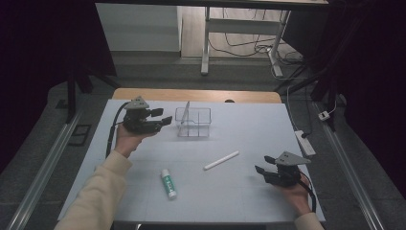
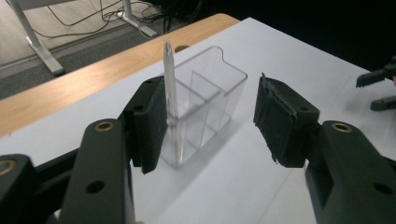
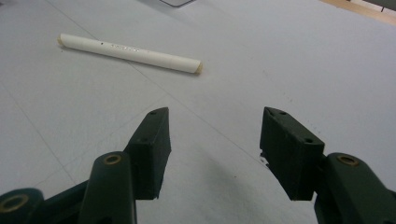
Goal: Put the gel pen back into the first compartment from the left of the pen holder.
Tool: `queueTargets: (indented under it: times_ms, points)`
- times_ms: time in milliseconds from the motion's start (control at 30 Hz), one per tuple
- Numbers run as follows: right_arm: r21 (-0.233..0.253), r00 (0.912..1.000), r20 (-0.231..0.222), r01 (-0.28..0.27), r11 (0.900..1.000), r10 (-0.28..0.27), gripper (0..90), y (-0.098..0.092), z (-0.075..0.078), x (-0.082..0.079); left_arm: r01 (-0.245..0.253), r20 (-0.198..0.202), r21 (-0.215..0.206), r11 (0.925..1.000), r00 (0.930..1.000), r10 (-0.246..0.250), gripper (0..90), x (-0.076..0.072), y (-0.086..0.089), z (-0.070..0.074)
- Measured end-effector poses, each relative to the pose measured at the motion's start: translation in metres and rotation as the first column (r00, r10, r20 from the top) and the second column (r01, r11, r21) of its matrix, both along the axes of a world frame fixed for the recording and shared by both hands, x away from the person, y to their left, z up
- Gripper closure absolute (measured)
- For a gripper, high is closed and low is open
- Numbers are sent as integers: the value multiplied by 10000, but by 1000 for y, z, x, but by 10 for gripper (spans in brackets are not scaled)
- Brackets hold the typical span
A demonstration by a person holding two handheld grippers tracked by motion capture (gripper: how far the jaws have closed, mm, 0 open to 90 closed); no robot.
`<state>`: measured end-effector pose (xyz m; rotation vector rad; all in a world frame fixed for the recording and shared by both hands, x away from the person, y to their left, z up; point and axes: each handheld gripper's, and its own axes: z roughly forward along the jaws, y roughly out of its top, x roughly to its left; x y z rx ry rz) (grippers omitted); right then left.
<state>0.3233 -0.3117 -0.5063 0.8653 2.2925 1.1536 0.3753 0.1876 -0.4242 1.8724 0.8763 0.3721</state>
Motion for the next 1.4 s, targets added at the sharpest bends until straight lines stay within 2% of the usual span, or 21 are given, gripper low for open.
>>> queueTargets:
  times_ms: [167, 500, 667, 767, 1067, 1233, 1400]
  points:
    - [13, 10000, 34, 26, 10000, -26, 419, -1, 0, 0, -141, -58, 480, 9987, 9999, 144, 433, -16, 7, -11]
    - [9, 10000, 43, -37, 10000, 37, 419, 0, 0, 1, 13, -211, 623, 9981, 9998, 0, 429, -52, 16, -33]
    - [-3, 10000, 35, -88, 10000, 88, 418, 0, 0, 1, 103, -304, 1080, 9941, 9995, -71, 422, -68, 17, -44]
    - [17, 9999, 50, -115, 9999, 115, 417, 0, 0, 1, 142, -396, 1203, 9926, 9992, -94, 420, -77, 20, -51]
    - [-39, 9999, 104, -117, 9999, 117, 417, -1, 2, 0, 73, -752, 1109, 9938, 9972, 10, 418, -94, 29, -63]
    - [-69, 9998, 137, -170, 9998, 171, 417, 0, 1, 0, 19, -898, 1237, 9923, 9959, 92, 416, -105, 33, -72]
    - [-98, 9995, 190, -248, 9996, 250, 416, 0, 3, -1, -11, -1073, 1373, 9905, 9941, 160, 415, -106, 36, -80]
